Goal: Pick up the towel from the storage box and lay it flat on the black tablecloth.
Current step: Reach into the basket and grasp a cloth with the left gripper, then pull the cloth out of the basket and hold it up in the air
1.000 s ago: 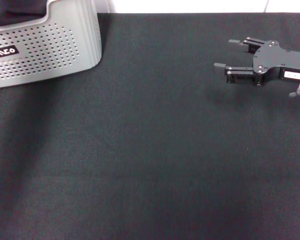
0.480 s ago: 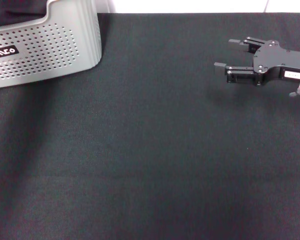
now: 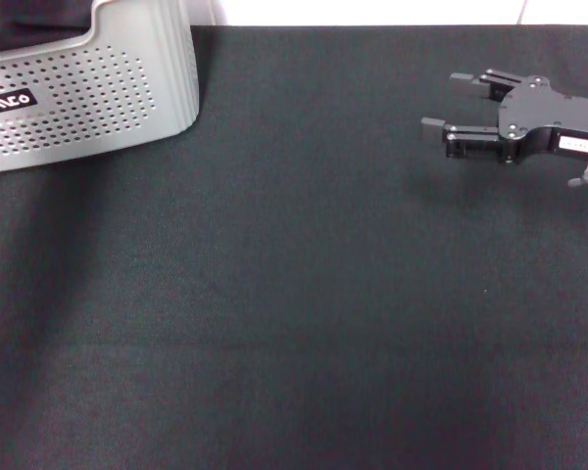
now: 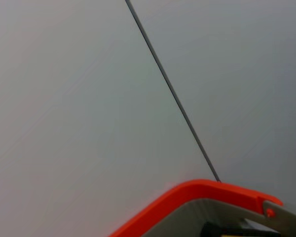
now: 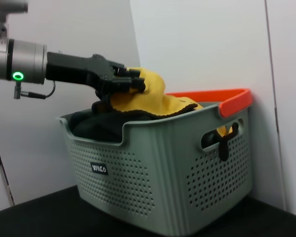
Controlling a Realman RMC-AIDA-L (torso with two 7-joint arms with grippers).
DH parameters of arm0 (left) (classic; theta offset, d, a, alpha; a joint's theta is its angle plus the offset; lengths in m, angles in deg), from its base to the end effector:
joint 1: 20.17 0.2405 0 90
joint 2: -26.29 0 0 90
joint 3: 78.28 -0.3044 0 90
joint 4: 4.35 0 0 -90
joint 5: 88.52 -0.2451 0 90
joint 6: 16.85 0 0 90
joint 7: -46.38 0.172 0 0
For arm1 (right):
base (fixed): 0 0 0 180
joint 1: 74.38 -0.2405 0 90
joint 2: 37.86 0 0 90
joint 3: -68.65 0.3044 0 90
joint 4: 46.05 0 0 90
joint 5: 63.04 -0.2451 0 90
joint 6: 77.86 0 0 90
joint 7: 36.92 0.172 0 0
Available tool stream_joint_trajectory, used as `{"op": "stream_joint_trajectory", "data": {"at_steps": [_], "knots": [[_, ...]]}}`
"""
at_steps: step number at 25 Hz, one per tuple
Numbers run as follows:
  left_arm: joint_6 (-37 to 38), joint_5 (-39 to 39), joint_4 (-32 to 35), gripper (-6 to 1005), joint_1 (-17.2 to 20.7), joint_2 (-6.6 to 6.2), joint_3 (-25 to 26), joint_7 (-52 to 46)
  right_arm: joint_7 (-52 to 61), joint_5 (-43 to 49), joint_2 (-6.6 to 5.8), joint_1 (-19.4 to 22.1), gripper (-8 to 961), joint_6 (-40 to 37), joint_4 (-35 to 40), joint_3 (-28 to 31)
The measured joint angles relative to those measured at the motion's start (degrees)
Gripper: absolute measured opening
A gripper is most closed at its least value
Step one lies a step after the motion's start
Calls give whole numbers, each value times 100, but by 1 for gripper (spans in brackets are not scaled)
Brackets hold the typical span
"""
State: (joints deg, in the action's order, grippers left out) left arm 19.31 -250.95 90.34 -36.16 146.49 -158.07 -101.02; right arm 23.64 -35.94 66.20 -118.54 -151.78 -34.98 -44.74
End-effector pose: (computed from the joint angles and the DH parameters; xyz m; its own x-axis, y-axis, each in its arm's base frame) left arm -0.2184 0.4681 0.0884 0.9467 0.2249 0.2306 0.2796 -0.2188 -0.9349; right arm 0.2587 0.4662 -0.0407 0.7708 -0.1804 -0.6110 -0.3862 -0.8951 -0.2230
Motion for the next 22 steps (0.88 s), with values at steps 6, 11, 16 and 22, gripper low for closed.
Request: {"op": "stream_joint_trajectory", "data": {"at_steps": [6,11,16,22], "knots": [[-13,0,-66,182,-19,-1,-10,61,0,16,0,4,771,-12,-7,35],[-312,1,-62,89,54,17,-43,56,-5,21,0,4,769,-17,-16,37],[-982,233,-12,44,264,21,-194,-38,-8,23,0,32,767,-8,-13,37],[-1161,1416,65,33,325,-15,-180,196,-66,14,-1,68,765,-4,-6,40]]}}
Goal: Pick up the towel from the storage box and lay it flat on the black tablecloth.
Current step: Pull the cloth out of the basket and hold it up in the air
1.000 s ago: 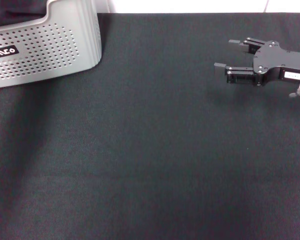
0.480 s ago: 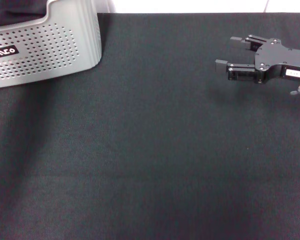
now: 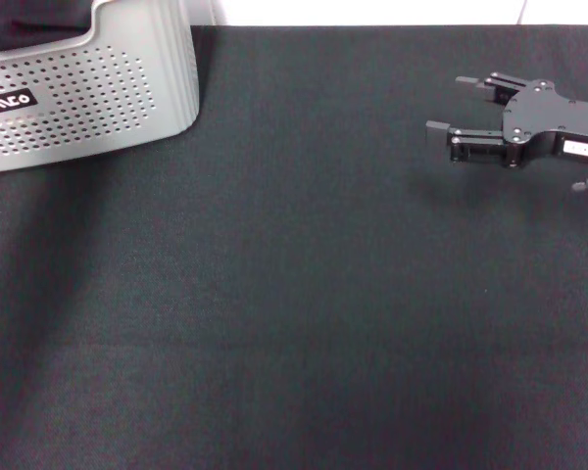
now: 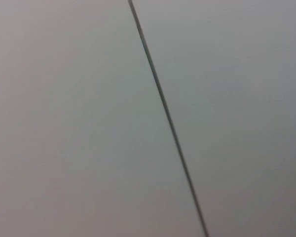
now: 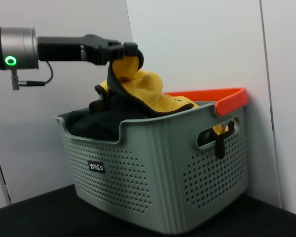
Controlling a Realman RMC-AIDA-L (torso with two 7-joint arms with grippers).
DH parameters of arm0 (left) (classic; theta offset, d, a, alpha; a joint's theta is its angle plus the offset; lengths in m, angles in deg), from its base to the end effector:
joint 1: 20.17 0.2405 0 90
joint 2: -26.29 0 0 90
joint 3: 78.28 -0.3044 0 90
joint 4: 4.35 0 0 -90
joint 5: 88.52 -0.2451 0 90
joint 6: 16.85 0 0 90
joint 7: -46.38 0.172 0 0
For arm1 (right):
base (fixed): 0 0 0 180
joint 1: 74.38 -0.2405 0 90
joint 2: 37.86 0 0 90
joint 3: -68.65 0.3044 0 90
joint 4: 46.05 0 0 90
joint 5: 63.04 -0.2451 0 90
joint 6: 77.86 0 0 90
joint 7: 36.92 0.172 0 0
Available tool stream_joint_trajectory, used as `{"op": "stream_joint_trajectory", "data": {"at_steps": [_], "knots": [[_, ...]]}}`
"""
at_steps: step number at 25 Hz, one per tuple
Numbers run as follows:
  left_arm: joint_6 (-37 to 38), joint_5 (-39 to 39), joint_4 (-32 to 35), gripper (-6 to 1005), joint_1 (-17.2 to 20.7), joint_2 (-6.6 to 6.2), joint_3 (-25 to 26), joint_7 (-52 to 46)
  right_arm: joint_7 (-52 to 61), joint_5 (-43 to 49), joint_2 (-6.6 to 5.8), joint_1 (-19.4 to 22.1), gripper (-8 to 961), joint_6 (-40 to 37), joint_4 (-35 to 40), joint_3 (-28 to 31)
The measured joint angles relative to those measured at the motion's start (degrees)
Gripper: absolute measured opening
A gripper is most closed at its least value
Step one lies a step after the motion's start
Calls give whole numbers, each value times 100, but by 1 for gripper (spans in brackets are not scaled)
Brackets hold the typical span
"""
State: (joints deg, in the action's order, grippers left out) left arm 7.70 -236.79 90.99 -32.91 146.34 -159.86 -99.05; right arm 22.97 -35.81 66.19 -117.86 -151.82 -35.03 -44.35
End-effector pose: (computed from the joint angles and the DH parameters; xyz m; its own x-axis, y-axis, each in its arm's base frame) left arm -0.1977 0.4616 0.0957 0.8961 0.0679 0.4385 0.4431 -0.1918 -0.8757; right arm 0.2642 0.4638 -0.0397 0.7713 -0.1780 -0.6110 -0.3895 -0.8913 -0.2321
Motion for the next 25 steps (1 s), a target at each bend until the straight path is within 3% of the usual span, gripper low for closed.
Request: {"op": "stream_joint_trajectory", "data": {"at_steps": [7,10,11,12,15,18,22,25], "knots": [[182,2863,-18,34,114,-13,267,1989,-43,-17,0,4,762,4,-21,7],[845,4355,-82,33,133,-13,669,3029,-75,-30,0,6,761,5,-26,7],[1611,5355,-253,33,90,-15,1132,3590,-80,-33,0,6,761,5,-25,7],[1611,5355,-253,33,90,-15,1132,3590,-80,-33,0,7,760,5,-21,6],[2850,6479,-695,32,-86,-16,1904,4127,-83,-34,0,1,759,5,-3,6],[4057,7076,-1274,32,-391,-20,2620,4365,-88,-22,7,0,758,2,0,81],[5374,7416,-1936,31,-781,-78,3374,4345,-92,2,21,8,757,-9,2,145],[5971,7511,-2151,30,-922,-125,3587,4279,-92,5,33,8,755,-31,3,147]]}}
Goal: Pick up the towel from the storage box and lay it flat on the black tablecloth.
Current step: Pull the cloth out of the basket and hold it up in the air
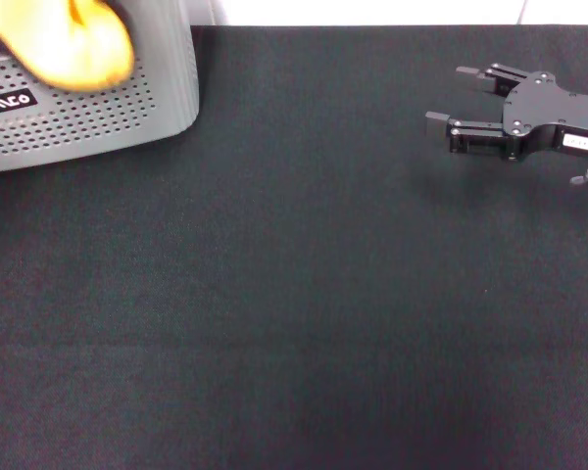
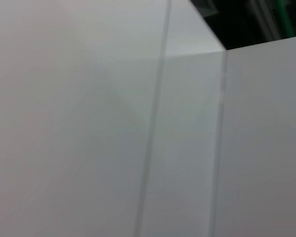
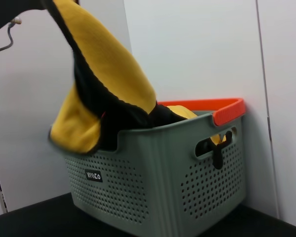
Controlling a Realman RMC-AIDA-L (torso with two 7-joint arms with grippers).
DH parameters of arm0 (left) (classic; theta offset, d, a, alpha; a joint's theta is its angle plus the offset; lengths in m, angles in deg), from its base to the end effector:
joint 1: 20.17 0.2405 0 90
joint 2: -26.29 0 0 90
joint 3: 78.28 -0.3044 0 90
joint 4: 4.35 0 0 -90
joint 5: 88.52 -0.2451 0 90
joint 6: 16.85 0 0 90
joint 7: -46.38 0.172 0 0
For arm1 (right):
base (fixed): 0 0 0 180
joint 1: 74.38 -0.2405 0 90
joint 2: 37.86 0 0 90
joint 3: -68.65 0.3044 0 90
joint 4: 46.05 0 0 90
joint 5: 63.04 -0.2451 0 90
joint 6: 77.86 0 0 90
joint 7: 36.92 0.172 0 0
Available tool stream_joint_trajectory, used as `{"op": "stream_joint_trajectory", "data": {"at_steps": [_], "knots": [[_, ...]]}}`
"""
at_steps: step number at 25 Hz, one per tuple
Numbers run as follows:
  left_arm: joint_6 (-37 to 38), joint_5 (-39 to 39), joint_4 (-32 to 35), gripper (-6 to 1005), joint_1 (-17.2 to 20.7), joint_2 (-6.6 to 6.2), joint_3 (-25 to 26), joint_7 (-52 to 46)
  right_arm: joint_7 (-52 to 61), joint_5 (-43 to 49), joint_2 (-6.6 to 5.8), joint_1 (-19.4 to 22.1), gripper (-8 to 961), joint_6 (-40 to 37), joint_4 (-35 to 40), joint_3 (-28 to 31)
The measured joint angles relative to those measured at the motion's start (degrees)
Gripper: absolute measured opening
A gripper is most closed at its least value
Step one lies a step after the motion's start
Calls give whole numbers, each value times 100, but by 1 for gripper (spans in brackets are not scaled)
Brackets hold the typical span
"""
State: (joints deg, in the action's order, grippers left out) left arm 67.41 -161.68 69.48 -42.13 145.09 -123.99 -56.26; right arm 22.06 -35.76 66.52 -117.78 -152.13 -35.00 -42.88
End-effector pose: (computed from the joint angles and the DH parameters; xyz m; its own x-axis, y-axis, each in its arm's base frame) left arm -0.1847 0.4029 0.1415 0.4777 -0.0604 0.8765 0.4611 -0.8319 -0.3087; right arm 0.2610 0.4650 -0.0388 0.7620 -0.1596 -0.6276 -0.3861 -0.8900 -0.2424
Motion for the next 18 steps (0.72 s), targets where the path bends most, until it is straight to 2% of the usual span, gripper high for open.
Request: {"op": "stream_joint_trajectory", "data": {"at_steps": [7,18], "knots": [[1061,305,-51,27,-228,-112,9,-305,0,5,24,-2,753,-7,3,0],[1871,517,-68,26,-577,-240,-7,-743,-1,5,42,-2,749,-9,3,1]]}}
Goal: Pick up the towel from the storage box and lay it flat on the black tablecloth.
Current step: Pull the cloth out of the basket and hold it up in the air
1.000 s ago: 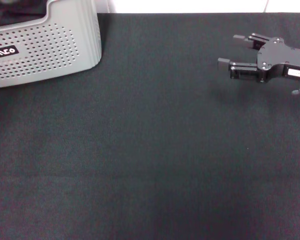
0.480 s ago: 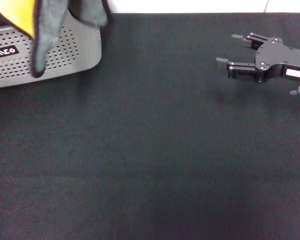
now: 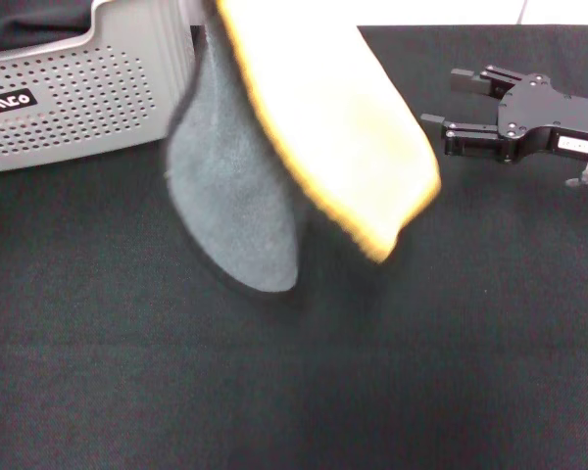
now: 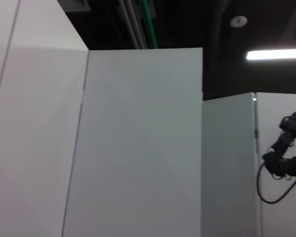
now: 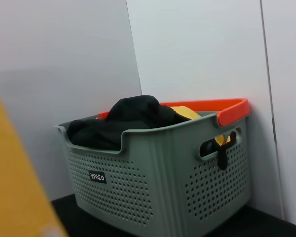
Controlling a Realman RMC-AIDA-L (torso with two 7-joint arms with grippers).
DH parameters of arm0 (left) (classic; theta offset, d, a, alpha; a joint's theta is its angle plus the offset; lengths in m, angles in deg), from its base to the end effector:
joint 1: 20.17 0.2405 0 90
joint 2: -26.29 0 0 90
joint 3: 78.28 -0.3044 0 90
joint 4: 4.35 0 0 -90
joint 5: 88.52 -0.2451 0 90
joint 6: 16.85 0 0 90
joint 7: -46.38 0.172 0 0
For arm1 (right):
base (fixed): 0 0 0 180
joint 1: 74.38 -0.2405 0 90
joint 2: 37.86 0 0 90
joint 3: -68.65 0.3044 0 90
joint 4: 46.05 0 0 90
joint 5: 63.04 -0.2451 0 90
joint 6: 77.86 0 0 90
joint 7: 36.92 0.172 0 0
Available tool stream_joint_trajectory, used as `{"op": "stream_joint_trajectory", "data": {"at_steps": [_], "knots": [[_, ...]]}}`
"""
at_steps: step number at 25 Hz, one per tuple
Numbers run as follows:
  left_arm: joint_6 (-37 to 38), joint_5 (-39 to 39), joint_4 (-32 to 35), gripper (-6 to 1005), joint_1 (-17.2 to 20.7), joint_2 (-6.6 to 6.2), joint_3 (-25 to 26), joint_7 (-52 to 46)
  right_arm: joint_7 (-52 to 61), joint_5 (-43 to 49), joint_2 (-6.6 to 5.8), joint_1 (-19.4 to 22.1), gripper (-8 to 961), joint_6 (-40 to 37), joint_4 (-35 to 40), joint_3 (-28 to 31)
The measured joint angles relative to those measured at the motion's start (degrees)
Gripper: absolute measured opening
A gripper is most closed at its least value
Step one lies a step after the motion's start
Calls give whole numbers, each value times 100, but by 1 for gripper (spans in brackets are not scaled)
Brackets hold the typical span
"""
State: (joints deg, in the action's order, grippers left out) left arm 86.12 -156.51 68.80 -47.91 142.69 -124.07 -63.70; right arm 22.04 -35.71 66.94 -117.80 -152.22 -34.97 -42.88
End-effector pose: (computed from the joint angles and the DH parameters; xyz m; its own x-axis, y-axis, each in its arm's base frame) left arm -0.1341 0.3677 0.1403 0.4699 0.0024 0.8827 0.1475 -0.9861 -0.0759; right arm 0.2590 0.4634 -0.0426 0.7588 -0.1617 -0.6309 -0.3853 -0.8924 -0.2348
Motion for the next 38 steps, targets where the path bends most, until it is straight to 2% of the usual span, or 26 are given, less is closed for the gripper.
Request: {"op": "stream_joint_trajectory", "data": {"at_steps": [13,19,26,38], "knots": [[95,-147,-11,24,-35,6,-11,-82,-56,0,17,0,744,-54,9,0],[62,-451,-11,24,-62,16,31,-36,-262,-12,23,0,741,-401,13,0],[18,-623,-9,23,-61,33,27,69,-594,-10,23,0,739,-1157,201,7],[182,-837,97,24,-97,-22,-229,109,-750,166,21,-93,734,-1213,451,9]]}}
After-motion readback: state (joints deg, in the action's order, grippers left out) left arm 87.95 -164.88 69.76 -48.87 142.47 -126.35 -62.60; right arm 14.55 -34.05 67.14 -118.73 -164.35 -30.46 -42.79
